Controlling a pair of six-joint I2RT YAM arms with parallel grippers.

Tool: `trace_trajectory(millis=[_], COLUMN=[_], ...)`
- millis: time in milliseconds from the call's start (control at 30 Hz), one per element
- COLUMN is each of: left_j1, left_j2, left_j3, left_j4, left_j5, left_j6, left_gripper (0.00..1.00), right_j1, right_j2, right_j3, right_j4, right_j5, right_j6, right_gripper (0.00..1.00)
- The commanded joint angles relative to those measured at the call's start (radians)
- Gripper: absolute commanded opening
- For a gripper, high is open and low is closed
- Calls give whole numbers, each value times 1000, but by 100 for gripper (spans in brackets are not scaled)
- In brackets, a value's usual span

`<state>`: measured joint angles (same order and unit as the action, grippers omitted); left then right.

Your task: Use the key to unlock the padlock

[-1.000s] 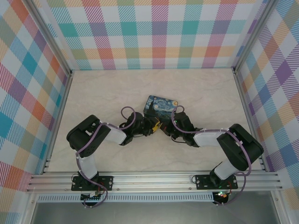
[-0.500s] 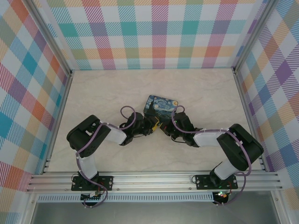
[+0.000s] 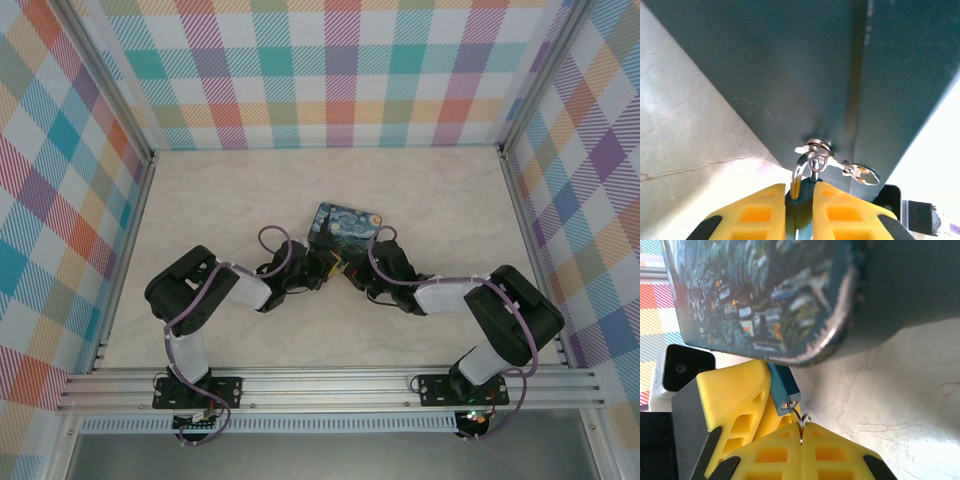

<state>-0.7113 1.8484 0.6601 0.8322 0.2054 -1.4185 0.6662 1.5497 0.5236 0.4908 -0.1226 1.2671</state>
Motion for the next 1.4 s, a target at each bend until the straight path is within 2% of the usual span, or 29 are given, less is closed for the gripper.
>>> trace_trajectory(millis=[0, 167, 267, 400, 467, 600, 767, 867, 1000, 1100, 1233, 1367], left_j1=[-13, -13, -12, -13, -13, -10, -10, -10, -5, -1, 5, 9], left_j2=[-23, -46, -61, -79, -82, -84, -91, -97, -97, -94, -96, -95], left_j3=[16, 22, 31, 48, 54, 71, 94, 96, 98, 98, 97, 98], left_j4=[7, -44, -83, -128, -141, -164, -187, -204, -202, -193, -191, -188], left_j5=[-6, -14, -15, -11, -6, 16, 38, 43, 56, 68, 76, 79], left_j6=[18, 21, 20, 5, -14, -56, -82, -92, -115, -128, -142, -148], left_gripper=[9, 1, 0, 0, 0, 0, 0, 0, 0, 0, 0, 0], right_j1=[7, 3, -3, -17, -19, -17, 24, 112, 240, 253, 259, 258], right_j2=[-17, -75, -136, -230, -277, -365, -429, -421, -362, -325, -296, -241], right_j3=[-1, -11, -5, 20, 37, 65, 74, 117, 129, 117, 86, 73], right_j4=[-7, -77, -183, -359, -426, -496, -488, -525, -490, -454, -392, -361], right_j5=[-8, 32, 62, 97, 123, 160, 228, 378, 592, 674, 680, 686], right_j6=[-4, -54, -123, -291, -420, -784, -1124, -1292, -1576, -1685, -1810, -1885], right_gripper=[9, 25, 38, 55, 59, 62, 70, 72, 80, 80, 78, 71])
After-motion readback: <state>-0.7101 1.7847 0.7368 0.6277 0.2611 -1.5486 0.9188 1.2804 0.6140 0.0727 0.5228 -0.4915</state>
